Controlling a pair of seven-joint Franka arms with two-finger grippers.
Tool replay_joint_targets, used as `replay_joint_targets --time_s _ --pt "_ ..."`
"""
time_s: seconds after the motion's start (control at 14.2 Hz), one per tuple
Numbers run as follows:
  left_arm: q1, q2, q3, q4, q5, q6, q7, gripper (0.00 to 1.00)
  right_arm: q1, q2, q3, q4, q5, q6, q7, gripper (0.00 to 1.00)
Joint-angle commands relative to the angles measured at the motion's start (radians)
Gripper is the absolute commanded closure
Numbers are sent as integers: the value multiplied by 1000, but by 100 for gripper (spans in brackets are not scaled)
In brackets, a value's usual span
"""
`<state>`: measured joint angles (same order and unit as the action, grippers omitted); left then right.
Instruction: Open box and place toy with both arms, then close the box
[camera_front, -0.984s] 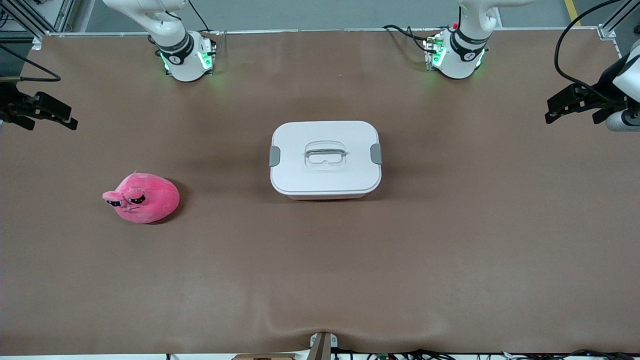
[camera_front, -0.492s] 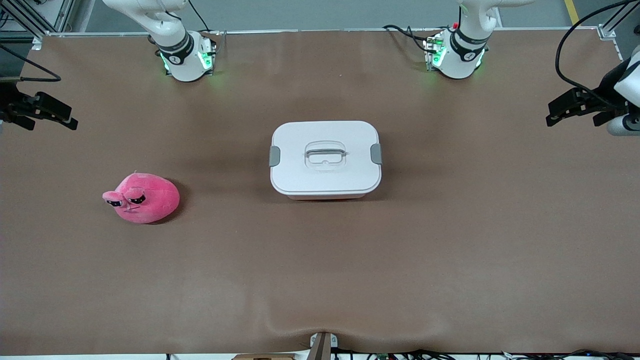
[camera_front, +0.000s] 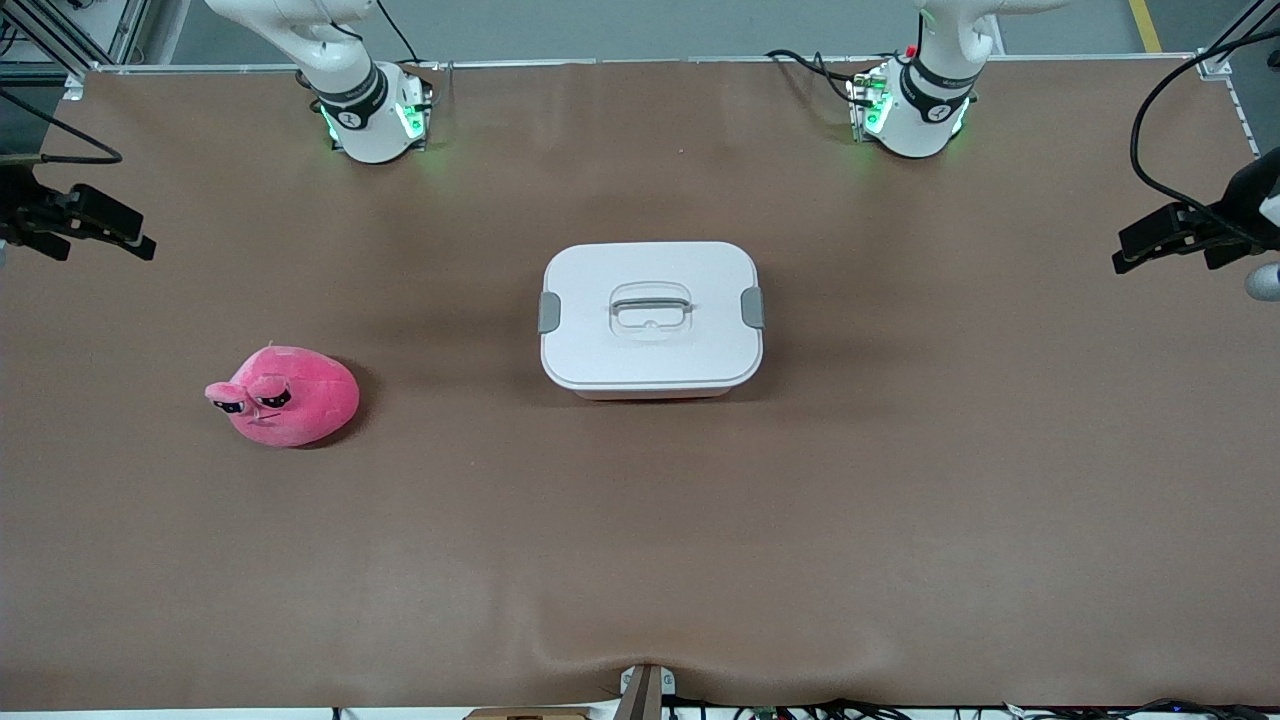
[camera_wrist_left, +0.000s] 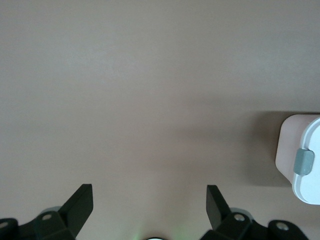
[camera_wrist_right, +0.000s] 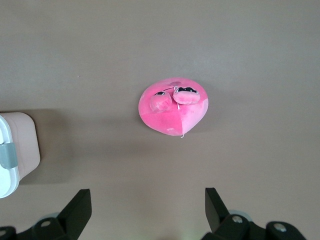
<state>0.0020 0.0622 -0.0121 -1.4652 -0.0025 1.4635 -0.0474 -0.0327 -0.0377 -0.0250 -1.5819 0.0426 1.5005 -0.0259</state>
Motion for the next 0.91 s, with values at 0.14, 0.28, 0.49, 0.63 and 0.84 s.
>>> replay_joint_targets --time_s 0.14,0.28,0.49,0.63,0.84 --pt "-8 42 0 34 -17 21 -12 0 -9 -5 4 -4 -6 1 -11 0" --pt "-16 54 0 34 -17 31 -43 0 -9 -5 4 -4 -6 1 -11 0" --pt "-22 70 -9 34 -21 35 -150 0 -9 -4 4 -7 -6 3 -11 0" --pt "-23 76 -31 34 -19 37 -231 0 -9 -4 4 -10 -6 7 -11 0" --pt "-23 94 -58 32 -19 57 -304 0 -9 -1 4 -15 -6 10 -12 0"
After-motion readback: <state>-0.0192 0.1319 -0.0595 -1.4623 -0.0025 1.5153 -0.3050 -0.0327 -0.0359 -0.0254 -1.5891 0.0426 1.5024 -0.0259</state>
